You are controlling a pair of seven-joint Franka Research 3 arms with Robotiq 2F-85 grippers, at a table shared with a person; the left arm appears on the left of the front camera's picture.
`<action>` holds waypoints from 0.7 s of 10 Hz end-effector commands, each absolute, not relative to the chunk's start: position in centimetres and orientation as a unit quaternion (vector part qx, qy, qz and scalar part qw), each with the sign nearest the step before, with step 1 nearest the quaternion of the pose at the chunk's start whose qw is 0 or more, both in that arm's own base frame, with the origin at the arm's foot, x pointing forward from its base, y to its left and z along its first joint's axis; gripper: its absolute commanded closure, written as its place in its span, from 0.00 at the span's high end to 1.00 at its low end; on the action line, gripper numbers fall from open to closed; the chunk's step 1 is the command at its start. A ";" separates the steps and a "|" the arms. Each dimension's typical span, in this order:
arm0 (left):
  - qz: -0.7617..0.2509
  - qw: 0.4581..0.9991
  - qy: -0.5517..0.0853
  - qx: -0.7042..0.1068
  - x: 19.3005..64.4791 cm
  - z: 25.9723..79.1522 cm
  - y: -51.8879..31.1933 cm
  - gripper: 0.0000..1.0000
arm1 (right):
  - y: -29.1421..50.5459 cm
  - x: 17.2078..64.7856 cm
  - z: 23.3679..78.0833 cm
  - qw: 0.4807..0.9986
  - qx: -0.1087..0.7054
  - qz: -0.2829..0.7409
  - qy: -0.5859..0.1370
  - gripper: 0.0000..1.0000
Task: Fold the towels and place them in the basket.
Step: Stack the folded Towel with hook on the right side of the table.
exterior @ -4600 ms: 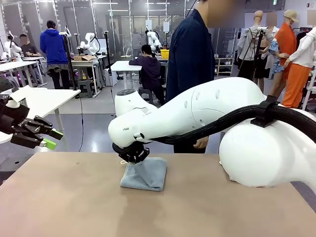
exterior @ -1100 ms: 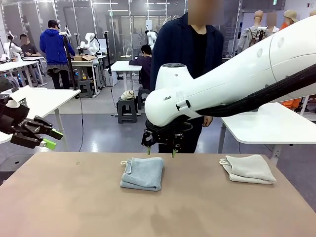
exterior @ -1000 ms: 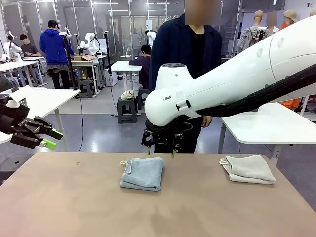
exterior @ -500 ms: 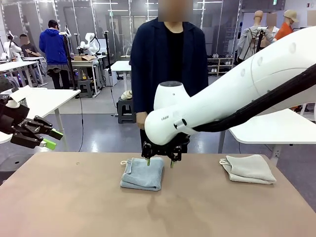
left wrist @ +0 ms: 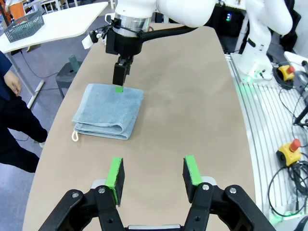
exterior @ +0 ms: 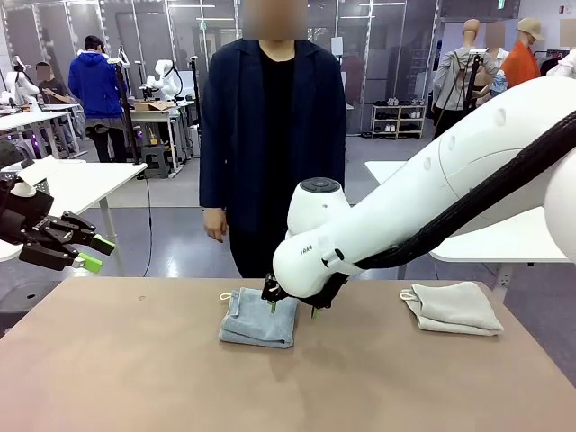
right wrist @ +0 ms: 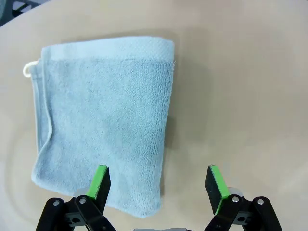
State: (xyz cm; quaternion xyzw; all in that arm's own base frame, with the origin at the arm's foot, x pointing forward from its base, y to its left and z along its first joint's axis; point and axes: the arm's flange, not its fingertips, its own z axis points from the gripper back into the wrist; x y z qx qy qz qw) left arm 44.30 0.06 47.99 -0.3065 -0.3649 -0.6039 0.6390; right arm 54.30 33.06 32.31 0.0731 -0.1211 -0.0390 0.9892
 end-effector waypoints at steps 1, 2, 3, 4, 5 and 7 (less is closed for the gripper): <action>-0.603 0.634 -0.370 -0.312 44.2 48.1 0.1 0.63 | 33.2 54.3 31.1 0.984 0.072 -0.051 -0.155 1.00; -0.603 0.634 -0.370 -0.312 44.2 48.1 0.1 0.63 | 33.2 54.5 30.7 0.982 0.078 -0.053 -0.161 1.00; -0.603 0.634 -0.370 -0.312 44.2 48.1 0.1 0.63 | 33.2 54.7 30.5 0.981 0.085 -0.055 -0.163 1.00; -0.603 0.634 -0.370 -0.312 44.2 48.1 0.1 0.63 | 33.3 54.8 30.3 0.981 0.092 -0.058 -0.159 1.00; -0.603 0.634 -0.370 -0.312 44.2 48.1 0.1 0.63 | 33.3 55.0 30.2 0.981 0.097 -0.062 -0.158 1.00; -0.603 0.634 -0.370 -0.312 44.2 48.1 0.1 0.63 | 33.4 55.3 29.6 0.980 0.105 -0.069 -0.156 1.00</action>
